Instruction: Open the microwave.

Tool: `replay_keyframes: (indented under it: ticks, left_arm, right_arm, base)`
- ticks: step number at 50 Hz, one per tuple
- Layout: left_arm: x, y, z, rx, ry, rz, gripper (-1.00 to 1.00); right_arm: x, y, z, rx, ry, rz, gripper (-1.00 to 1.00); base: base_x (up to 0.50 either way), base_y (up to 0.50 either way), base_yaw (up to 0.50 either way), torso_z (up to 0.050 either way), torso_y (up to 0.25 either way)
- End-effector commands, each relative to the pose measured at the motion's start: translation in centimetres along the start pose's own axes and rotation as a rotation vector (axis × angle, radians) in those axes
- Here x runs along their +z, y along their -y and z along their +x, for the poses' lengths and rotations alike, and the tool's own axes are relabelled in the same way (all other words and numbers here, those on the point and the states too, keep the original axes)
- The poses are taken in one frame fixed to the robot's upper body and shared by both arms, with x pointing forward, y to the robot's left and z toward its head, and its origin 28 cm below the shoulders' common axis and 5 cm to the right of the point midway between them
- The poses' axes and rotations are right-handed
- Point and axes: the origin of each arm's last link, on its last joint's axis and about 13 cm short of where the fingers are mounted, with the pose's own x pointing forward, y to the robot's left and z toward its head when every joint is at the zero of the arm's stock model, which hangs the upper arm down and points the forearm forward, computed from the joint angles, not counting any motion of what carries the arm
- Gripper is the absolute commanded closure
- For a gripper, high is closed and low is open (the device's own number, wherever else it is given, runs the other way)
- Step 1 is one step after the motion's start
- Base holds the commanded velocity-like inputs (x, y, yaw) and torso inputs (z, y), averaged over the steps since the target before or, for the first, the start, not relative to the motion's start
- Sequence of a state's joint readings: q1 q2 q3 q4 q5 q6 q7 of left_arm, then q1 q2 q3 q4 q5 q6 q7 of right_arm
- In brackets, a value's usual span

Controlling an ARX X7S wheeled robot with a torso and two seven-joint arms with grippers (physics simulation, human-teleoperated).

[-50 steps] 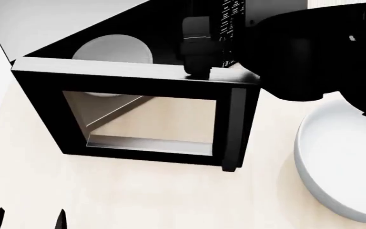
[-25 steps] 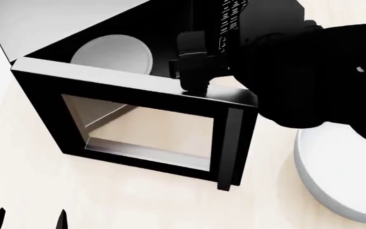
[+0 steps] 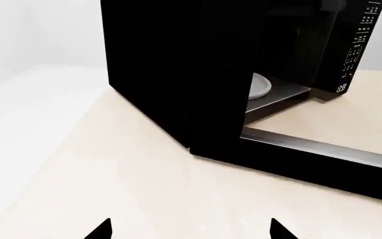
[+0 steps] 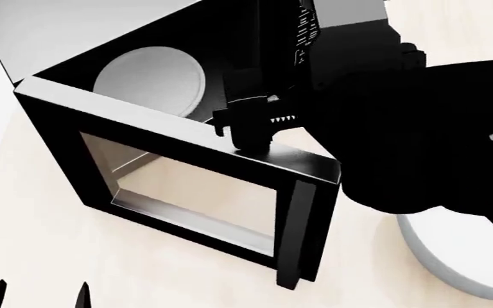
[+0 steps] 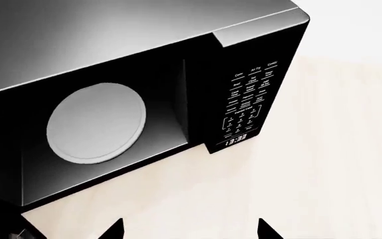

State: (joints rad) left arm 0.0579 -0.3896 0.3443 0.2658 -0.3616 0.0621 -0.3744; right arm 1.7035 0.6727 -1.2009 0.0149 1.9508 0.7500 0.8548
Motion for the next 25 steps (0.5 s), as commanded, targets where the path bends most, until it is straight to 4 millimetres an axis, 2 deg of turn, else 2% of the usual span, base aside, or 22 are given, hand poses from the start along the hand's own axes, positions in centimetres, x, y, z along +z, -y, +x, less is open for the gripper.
replay_keyframes:
  ticks: [1, 25]
  left_arm:
    - [0.1, 0.0, 0.0, -0.001, 0.002, -0.001, -1.00]
    - [0.1, 0.0, -0.1, -0.004, 0.004, -0.001, -1.00]
  right_arm:
    - [-2.5, -1.5, 0.1, 0.093, -0.112, -0.028, -1.00]
    - [-4.4, -2.5, -0.4, 0.149, -0.119, -0.041, -1.00]
  base:
    - [0.00, 0.00, 0.00, 0.000, 0.000]
    - [0.00, 0.00, 0.00, -0.002, -0.004]
